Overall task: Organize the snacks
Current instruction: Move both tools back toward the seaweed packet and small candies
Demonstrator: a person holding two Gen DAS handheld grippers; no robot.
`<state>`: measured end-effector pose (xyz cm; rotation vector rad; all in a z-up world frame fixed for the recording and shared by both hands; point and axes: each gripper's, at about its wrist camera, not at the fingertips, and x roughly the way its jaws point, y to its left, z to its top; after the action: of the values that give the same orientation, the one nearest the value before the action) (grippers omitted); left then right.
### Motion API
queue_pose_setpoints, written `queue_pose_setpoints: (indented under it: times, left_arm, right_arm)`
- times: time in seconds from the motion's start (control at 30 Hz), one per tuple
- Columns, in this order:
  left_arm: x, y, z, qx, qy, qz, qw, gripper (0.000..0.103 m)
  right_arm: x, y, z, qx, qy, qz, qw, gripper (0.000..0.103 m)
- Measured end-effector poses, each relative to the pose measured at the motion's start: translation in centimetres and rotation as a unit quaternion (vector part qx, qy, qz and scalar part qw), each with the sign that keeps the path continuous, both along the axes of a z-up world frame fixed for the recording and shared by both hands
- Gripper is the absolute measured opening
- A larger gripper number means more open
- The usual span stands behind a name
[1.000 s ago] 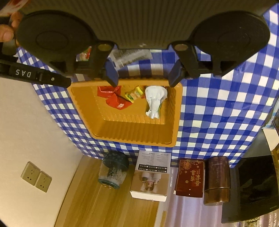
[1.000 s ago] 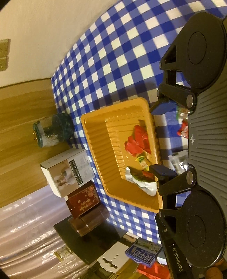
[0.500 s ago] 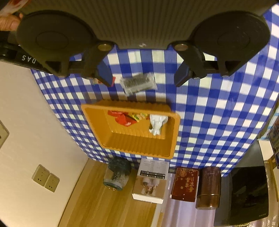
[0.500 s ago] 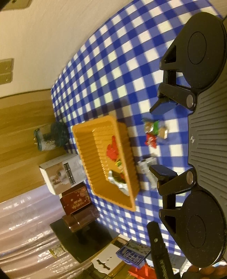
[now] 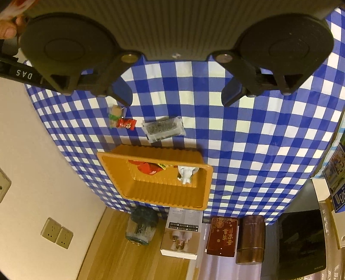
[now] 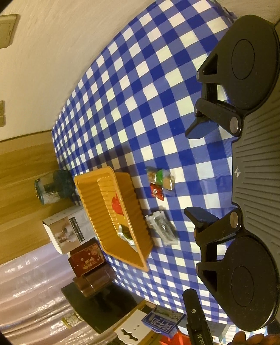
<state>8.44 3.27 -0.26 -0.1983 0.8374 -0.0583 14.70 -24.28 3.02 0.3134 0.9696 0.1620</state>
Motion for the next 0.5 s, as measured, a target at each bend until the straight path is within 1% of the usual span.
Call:
queue_pose_setpoints:
  times: [0.5]
  left_arm:
    - [0.45,-0.28,-0.68,-0.001,0.007,-0.013,0.9999,0.088]
  right_arm:
    - [0.44,0.61,-0.58,-0.001,0.001,0.013,1.0,0.07]
